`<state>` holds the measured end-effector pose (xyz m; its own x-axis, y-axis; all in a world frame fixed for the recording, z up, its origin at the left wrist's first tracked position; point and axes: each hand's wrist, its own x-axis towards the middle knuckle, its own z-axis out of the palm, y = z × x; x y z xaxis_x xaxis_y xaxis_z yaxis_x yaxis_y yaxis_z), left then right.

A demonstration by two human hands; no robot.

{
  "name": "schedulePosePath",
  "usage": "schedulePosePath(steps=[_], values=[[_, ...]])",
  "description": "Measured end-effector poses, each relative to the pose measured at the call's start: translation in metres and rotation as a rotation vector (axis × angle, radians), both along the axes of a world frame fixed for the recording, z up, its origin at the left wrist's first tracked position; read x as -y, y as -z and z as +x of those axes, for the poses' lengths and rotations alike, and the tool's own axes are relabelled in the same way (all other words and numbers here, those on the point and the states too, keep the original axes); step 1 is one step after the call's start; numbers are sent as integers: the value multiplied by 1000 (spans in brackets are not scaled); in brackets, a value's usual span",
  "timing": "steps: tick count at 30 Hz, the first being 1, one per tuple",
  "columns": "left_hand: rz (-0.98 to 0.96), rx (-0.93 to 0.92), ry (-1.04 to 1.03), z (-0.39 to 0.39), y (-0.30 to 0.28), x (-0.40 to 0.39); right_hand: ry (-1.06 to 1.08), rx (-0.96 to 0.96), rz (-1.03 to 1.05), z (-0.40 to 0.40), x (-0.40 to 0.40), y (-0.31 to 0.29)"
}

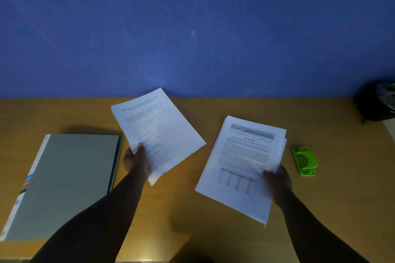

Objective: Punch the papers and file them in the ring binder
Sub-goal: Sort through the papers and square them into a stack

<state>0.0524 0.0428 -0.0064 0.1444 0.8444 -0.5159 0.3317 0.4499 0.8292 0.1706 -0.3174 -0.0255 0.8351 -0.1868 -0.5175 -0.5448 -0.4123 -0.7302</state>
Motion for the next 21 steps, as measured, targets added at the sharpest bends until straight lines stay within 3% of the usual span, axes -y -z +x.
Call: schedulePosePath(steps=[5, 14, 21], values=[[-32, 0, 135, -1, -3, 6, -54, 1, 78, 1, -11, -6], [-63, 8, 571, 3, -6, 20, -218, -29, 298, 15, -34, -24], [-82, 50, 753, 15, -20, 37, -222, -29, 369, 21, -47, -32]])
